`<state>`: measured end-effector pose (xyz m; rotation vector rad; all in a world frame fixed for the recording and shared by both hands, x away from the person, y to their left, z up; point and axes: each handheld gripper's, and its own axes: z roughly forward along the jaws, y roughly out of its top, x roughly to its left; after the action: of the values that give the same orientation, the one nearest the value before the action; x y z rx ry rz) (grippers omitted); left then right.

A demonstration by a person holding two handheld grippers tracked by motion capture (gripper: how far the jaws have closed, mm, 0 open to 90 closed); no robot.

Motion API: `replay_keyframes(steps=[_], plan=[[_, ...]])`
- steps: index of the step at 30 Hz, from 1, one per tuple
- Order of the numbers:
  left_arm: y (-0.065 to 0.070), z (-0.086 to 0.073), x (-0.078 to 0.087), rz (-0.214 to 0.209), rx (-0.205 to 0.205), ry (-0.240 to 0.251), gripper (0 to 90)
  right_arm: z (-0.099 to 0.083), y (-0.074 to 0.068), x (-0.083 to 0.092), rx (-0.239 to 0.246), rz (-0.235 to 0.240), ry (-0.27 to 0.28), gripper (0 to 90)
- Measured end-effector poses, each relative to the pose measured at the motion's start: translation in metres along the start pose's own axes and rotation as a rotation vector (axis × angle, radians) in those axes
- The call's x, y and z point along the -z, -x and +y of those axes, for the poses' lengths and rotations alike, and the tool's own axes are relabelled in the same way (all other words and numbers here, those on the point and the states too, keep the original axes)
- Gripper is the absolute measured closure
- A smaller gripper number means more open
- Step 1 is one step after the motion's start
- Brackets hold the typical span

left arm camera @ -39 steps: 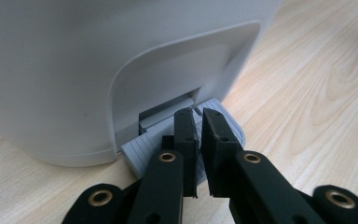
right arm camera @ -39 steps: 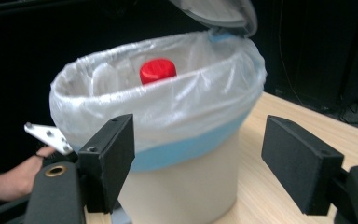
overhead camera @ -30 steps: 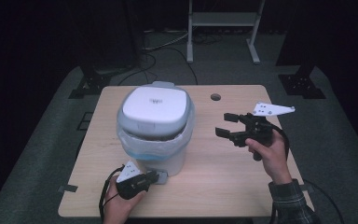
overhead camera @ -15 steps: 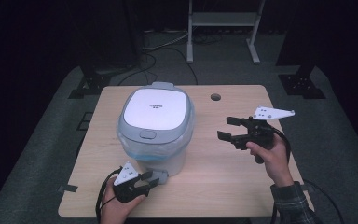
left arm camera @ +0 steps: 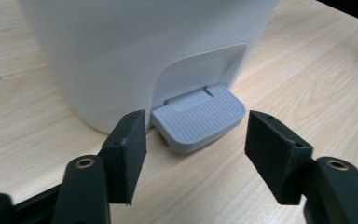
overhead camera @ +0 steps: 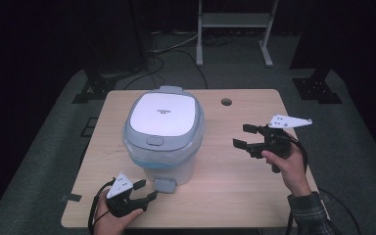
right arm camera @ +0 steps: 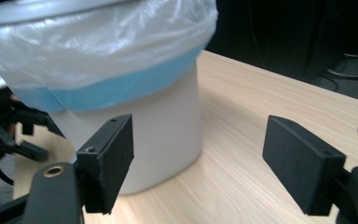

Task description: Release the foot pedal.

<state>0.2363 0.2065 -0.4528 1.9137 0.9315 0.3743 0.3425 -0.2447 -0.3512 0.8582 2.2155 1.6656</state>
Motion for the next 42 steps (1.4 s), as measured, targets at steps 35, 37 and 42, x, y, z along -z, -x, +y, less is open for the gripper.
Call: replay_keyframes(steps=[35, 37, 42], plan=[[-0.038, -0.003, 0.007, 0.065, -0.011, -0.014, 2.2, -0.098, 0.006, 0.049, -0.045, -0.232, -0.186, 22.0], [-0.04, -0.004, 0.008, 0.071, -0.007, -0.02, 2.1, -0.105, 0.006, 0.048, -0.035, -0.25, -0.214, 21.9], [-0.045, -0.009, 0.007, 0.078, -0.02, -0.069, 2.0, -0.117, 0.006, 0.048, -0.023, -0.279, -0.263, 21.9]])
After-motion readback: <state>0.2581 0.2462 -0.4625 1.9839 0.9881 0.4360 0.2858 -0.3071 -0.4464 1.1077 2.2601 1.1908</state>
